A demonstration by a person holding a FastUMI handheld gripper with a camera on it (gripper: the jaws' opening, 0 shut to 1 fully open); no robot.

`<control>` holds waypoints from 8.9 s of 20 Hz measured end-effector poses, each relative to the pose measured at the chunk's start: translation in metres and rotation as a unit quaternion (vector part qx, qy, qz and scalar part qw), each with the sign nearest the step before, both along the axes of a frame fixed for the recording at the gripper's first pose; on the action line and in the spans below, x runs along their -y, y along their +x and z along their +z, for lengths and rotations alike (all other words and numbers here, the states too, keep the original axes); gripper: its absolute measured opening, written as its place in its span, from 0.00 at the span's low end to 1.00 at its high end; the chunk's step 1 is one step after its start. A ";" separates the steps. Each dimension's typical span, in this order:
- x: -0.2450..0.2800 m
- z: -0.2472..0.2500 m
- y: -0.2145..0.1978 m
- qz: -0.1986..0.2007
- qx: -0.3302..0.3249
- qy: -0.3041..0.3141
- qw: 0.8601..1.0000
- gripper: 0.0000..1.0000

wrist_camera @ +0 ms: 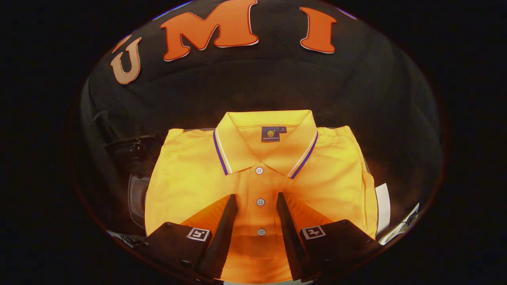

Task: Put the clothes into the washing machine and then close the washing machine lid.

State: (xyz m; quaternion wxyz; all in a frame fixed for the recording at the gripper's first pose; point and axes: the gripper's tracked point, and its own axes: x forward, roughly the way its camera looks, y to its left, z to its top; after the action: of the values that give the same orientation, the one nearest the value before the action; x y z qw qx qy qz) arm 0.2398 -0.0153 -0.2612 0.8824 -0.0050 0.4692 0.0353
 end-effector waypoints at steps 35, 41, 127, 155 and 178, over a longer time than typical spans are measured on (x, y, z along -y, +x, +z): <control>-0.041 0.085 0.001 -0.037 0.139 0.056 0.988 0.11; -0.112 0.127 -0.021 -0.013 0.182 0.078 0.980 0.11; -0.396 -0.231 -0.058 0.082 -0.054 0.035 0.995 0.99; -0.416 0.064 0.090 0.086 0.220 0.058 0.970 0.99; -0.407 -0.090 -0.039 0.060 0.055 0.098 0.992 0.99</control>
State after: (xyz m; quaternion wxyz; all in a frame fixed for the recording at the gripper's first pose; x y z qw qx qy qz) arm 0.2009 0.3915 -0.3515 0.8995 0.0512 0.4129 0.1332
